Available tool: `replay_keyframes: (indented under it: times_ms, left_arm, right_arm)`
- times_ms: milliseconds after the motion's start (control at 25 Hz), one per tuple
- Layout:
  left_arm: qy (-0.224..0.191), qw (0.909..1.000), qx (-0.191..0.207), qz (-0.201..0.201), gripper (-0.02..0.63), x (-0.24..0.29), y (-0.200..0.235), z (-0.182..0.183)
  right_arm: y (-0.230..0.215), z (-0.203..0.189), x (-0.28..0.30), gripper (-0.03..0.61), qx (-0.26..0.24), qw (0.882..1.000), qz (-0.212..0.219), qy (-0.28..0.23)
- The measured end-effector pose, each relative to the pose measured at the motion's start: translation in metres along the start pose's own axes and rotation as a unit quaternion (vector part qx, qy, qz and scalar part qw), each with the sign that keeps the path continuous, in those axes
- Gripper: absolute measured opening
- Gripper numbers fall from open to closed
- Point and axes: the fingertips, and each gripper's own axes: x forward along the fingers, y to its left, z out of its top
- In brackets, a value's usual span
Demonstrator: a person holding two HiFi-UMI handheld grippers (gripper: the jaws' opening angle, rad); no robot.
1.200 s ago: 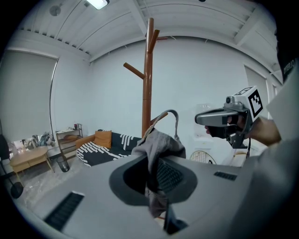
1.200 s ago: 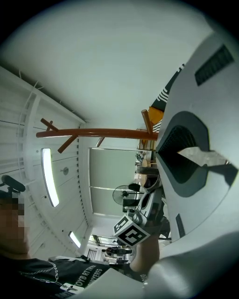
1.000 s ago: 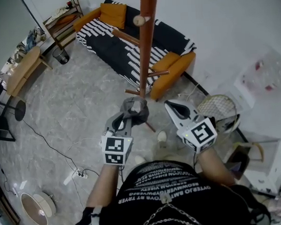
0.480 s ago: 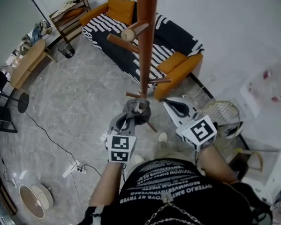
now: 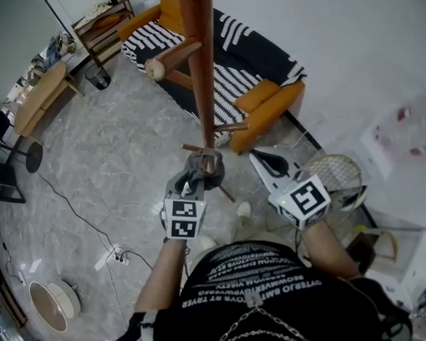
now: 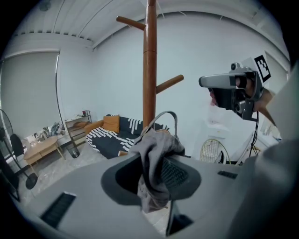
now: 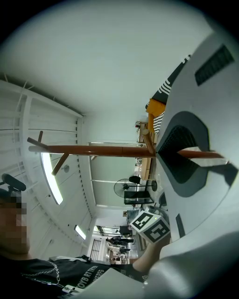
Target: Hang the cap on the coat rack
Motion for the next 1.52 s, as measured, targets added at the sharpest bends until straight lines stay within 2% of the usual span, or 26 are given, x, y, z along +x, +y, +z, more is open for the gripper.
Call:
replay_keyframes:
  times_ms: [280,520,680,840,960,1120,1160,1240,1280,1520]
  left_arm:
    - [0.020,0.9997,0.001,-0.012,0.158,0.005,-0.009,-0.009]
    - [0.039,0.9987,-0.001,-0.031,0.187,-0.001,-0.019,-0.025]
    - [0.048,0.9984,-0.005,-0.031,0.187,-0.005,-0.023,-0.037]
    - [0.036,0.9990,-0.003,-0.025,0.187,-0.013,-0.022,-0.036]
    - [0.001,0.9999,-0.005,-0.016,0.187,-0.031,-0.013,-0.021]
    - [-0.083,0.9965,-0.002,-0.009,0.180,-0.069,0.002,0.016]
    - [-0.103,0.9946,0.001,-0.006,0.166,-0.080,0.005,0.027]
    - [-0.137,0.9905,0.012,0.007,0.063,-0.102,0.010,0.045]
    - [-0.150,0.9884,0.019,0.012,0.034,-0.113,0.012,0.054]
    - [-0.211,0.9765,0.036,0.022,0.003,-0.174,0.018,0.086]
  right_arm:
    - [-0.002,-0.001,-0.007,-0.008,-0.003,1.000,-0.001,-0.004]
    - [0.008,0.004,-0.008,-0.008,-0.009,1.000,0.004,-0.013]
    - [0.018,0.007,-0.010,-0.008,-0.010,1.000,0.008,-0.017]
    - [0.026,0.008,-0.014,-0.008,-0.011,1.000,0.007,-0.019]
    - [0.034,0.011,-0.016,-0.008,-0.011,1.000,0.005,-0.025]
    - [0.046,0.015,-0.017,-0.008,-0.007,1.000,0.000,-0.028]
    - [0.049,0.015,-0.018,-0.008,-0.007,1.000,0.000,-0.030]
    - [0.053,0.017,-0.020,-0.008,-0.009,0.999,-0.001,-0.034]
    - [0.055,0.018,-0.021,-0.008,-0.009,0.999,-0.002,-0.036]
    - [0.063,0.028,-0.034,-0.008,-0.001,0.998,-0.012,-0.062]
